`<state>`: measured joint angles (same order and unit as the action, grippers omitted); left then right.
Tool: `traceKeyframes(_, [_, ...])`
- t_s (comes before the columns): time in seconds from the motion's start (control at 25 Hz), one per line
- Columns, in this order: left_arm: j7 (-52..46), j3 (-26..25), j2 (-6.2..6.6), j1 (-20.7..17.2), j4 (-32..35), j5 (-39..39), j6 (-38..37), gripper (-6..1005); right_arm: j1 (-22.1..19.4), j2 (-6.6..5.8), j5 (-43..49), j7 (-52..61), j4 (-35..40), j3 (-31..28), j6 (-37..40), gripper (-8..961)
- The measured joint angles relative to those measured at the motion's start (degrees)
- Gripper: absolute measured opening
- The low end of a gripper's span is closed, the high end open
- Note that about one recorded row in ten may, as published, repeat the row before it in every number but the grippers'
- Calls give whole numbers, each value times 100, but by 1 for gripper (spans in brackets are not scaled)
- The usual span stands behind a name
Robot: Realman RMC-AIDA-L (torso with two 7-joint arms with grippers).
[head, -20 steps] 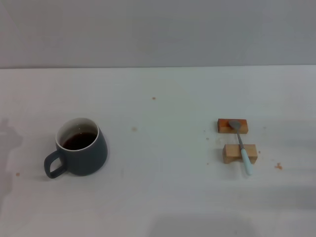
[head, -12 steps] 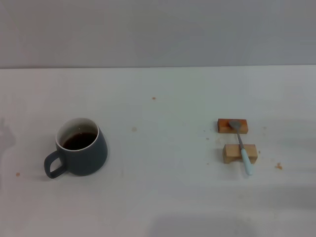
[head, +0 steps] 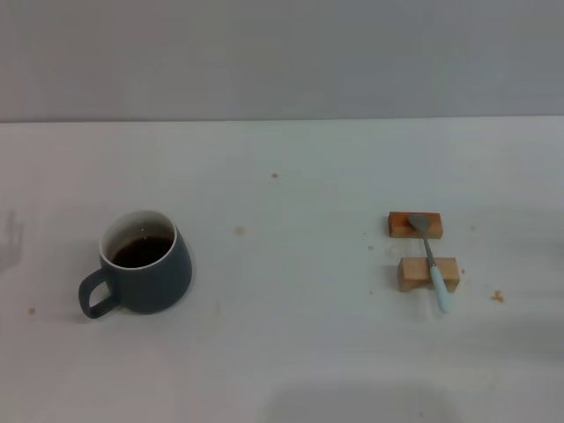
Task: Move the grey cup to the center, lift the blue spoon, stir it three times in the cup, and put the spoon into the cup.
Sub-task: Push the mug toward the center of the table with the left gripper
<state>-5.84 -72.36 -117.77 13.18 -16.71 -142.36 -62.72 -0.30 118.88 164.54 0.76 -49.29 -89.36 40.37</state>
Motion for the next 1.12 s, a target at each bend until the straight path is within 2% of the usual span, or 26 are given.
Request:
traceKeyframes(0.16, [2, -82, 0, -7, -2, -1, 33, 519, -34, 7, -38, -1, 26, 29, 316, 209])
traceKeyframes(0.32, [4, -174, 1, -9, 31, -13, 52, 638, 28, 9, -136, 49, 54, 16, 118, 209])
traceKeyframes(0.44, [8, -177, 12, -9, 46, -38, 127, 813, 82, 10, -147, 85, 44, -17, -124, 209])
traceKeyframes(0.72, [48, -157, 91, 38, -25, -131, 664, 813, 88, -20, -102, 124, -3, 18, -134, 210])
traceKeyframes(0.92, [161, -190, 81, -6, -131, -215, 827, 813, 37, 0, -113, 129, -52, 17, -101, 329])
traceKeyframes(1.12, [218, -198, 93, -41, -170, -215, 908, 812, 19, 3, -120, 133, -119, 69, -148, 404])
